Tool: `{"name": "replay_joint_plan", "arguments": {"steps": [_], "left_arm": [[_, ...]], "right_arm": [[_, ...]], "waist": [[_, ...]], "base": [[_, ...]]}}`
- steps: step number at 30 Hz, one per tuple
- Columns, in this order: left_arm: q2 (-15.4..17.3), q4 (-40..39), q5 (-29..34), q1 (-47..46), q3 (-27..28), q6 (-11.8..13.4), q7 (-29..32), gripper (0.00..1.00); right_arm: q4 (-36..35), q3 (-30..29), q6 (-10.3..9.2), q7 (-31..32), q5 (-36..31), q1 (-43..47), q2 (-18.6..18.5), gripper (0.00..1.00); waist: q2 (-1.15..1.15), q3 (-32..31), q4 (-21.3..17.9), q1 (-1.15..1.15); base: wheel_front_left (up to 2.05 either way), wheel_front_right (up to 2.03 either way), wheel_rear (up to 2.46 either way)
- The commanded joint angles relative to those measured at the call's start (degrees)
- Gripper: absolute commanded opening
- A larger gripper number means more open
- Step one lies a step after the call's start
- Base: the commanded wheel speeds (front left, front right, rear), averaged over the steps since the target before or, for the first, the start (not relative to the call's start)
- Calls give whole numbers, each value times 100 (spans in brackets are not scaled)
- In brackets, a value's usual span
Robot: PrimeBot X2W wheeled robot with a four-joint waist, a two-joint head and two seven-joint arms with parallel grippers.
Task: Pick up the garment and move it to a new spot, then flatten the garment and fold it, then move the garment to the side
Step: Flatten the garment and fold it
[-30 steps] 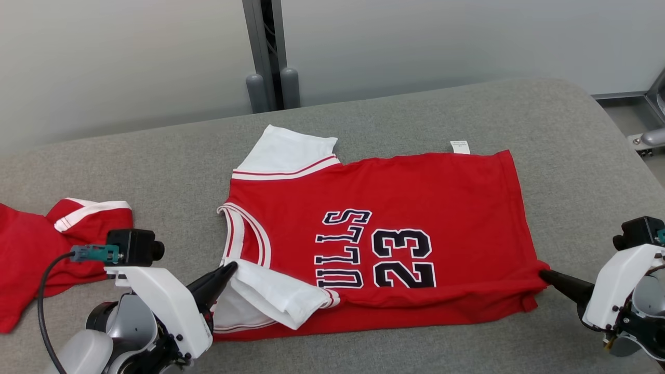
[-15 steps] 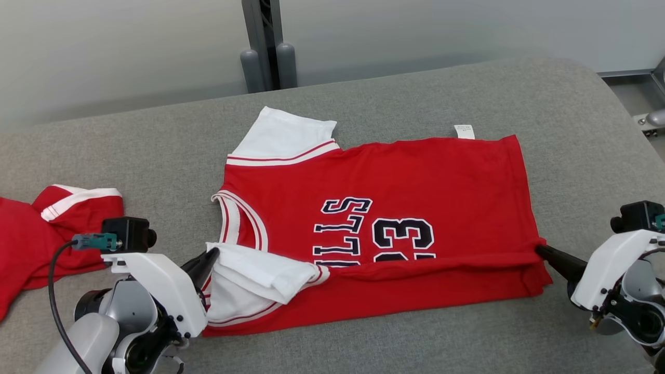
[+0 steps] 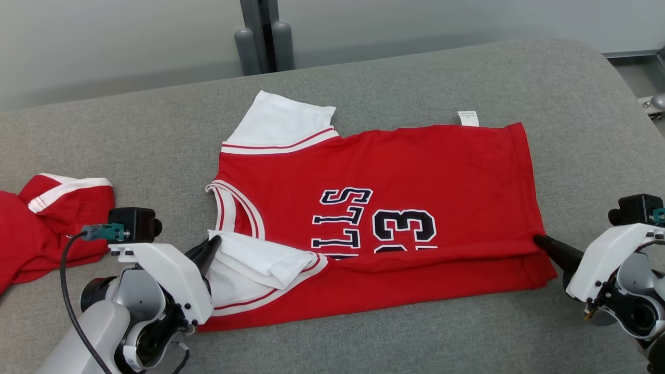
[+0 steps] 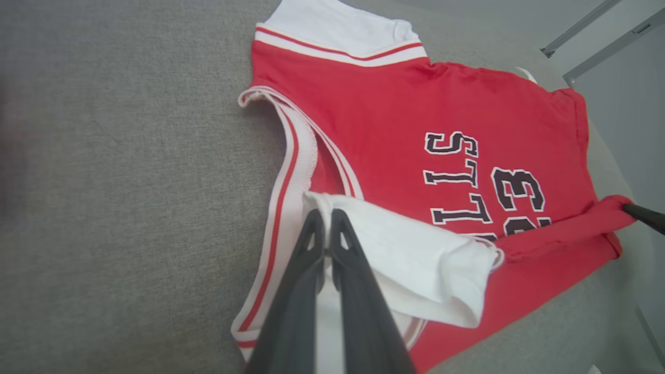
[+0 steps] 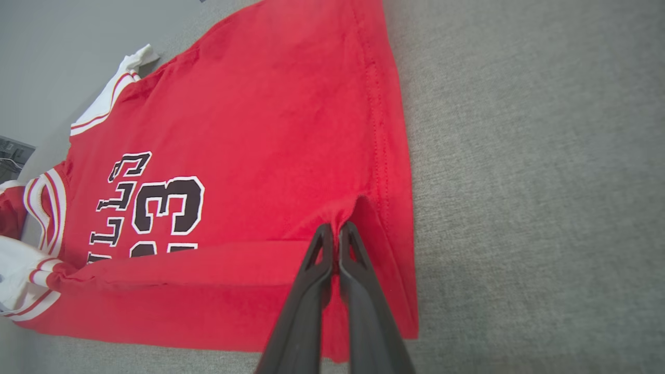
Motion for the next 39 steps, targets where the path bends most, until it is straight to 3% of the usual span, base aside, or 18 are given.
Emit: {"name": "replay_joint_plan", "arguments": {"steps": [1, 2, 4, 5, 6, 7, 8, 17, 26, 31, 34, 39], "left_arm": [[-22, 64, 57, -137, -8, -43, -68, 0], [-44, 95, 69, -166, -17, -62, -87, 0], [-77, 161, 101, -182, -41, -73, -134, 0], [-81, 198, 104, -200, -53, -85, -146, 0], [-81, 233, 126, -228, -50, -72, -182, 0], [-87, 265, 163, -260, -35, -34, -228, 46], [-98, 305, 201, -293, -20, -1, -291, 100], [-231, 506, 436, -367, 50, 94, -878, 100], [-492, 380, 815, -90, 203, 296, -2143, 100], [-683, 320, 1004, 231, 324, 427, -3051, 100], [-772, 340, 1124, 487, 423, 471, -3427, 100], [-974, 47, 1826, 897, 764, 388, -3598, 100]], "right_arm": [[98, 15, 3, -24, 24, -72, 20, 0], [129, 24, 3, -56, 1, -109, 32, 7], [218, -1, 3, -146, -1, -192, 80, 48], [278, -36, 3, -205, 11, -215, 105, 100], [332, -54, 3, -272, 12, -236, 125, 100], [381, -55, 3, -333, -6, -267, 157, 100], [413, -62, 3, -409, -28, -293, 189, 100], [583, -21, 3, -724, -61, -267, 217, 100], [399, -18, 3, -1626, -380, 32, 104, 100], [415, -36, 3, -2627, -1085, 305, 54, 100], [419, -244, 3, -2857, -1731, 450, 130, 100], [-252, -1662, 3, -2871, -3314, 1075, 556, 100]], "waist": [[0, 41, 0, 0], [0, 58, 1, 0], [0, 86, 3, 0], [0, 97, 3, 0], [0, 107, 6, 0], [0, 115, 9, 0], [0, 120, 11, 0], [0, 22, 45, 0], [0, -299, 51, 0], [0, -512, 66, 0], [0, -627, 59, 0], [0, -762, 72, 0]], "base": [[0, 0, 0], [0, 0, 0], [0, 0, 0], [0, 0, 0], [0, 0, 0], [0, 0, 0], [0, 0, 0], [0, 0, 0], [0, 0, 0], [0, 0, 0], [0, 0, 0], [0, 0, 0]]}}
